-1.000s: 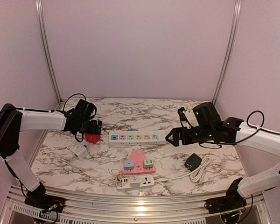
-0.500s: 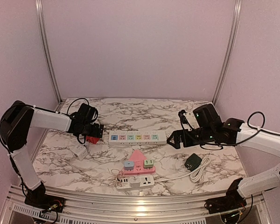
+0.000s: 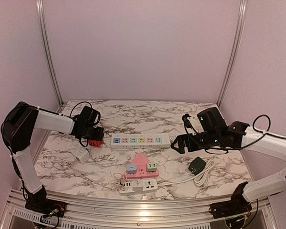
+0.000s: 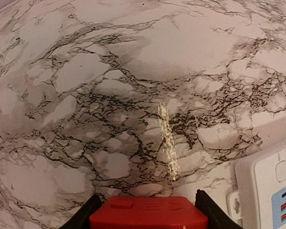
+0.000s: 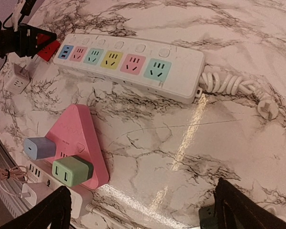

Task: Insert the plug
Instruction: Pick up the plug at the center of the board.

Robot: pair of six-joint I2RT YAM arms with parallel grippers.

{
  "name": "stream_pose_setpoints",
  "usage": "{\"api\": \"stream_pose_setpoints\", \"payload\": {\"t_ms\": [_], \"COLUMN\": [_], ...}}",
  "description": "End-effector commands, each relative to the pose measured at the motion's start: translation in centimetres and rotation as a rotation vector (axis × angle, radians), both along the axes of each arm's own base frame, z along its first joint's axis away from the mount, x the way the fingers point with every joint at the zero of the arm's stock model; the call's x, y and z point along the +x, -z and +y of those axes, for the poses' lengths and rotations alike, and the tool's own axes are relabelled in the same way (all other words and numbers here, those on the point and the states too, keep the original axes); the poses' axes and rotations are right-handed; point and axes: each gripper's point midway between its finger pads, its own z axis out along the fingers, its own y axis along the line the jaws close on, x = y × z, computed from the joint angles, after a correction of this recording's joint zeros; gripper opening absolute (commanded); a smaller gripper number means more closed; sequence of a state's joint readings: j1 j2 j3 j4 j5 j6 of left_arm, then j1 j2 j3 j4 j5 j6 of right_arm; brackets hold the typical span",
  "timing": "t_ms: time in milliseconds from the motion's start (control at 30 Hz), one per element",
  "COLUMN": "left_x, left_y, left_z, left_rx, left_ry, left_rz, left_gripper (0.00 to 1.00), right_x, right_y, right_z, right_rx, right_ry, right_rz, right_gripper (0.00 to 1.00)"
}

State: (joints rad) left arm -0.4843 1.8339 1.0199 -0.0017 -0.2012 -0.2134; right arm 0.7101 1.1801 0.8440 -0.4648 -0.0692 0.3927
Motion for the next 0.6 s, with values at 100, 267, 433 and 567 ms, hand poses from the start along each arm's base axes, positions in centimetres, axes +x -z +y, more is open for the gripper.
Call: {"api": "stream_pose_setpoints", "payload": {"t_ms": [100, 267, 433, 567], "left_x": [0.2, -0.2, -0.7, -1.4], "left_y": [-0.7, -3.4, -7.3, -9.9], "left_z": [-0.5, -1.2, -1.7, -2.8], "left_rx": [-0.035, -0.105, -0.173, -0.254], "left_ry": [0.020, 0.048, 0.074, 0.125], "left_rz": [-0.006, -0.058, -0.135, -0.169], "left_gripper": [0.47, 0.36, 0.33, 0.32], "right_x": [0.3, 0.6, 0.9, 0.9], "right_y": [-0.3, -0.4, -0.7, -1.2], "right_z": [0.1, 0.4, 1.0, 1.6], "right_rx": [0.009, 0.013, 0.025, 0.048], "right_ry": [0.004, -0.001, -0.017, -0.050], "right_rz": [-0.012, -0.015, -0.021, -0.035], "right_gripper": [0.98, 0.99, 0.98, 0.98]}}
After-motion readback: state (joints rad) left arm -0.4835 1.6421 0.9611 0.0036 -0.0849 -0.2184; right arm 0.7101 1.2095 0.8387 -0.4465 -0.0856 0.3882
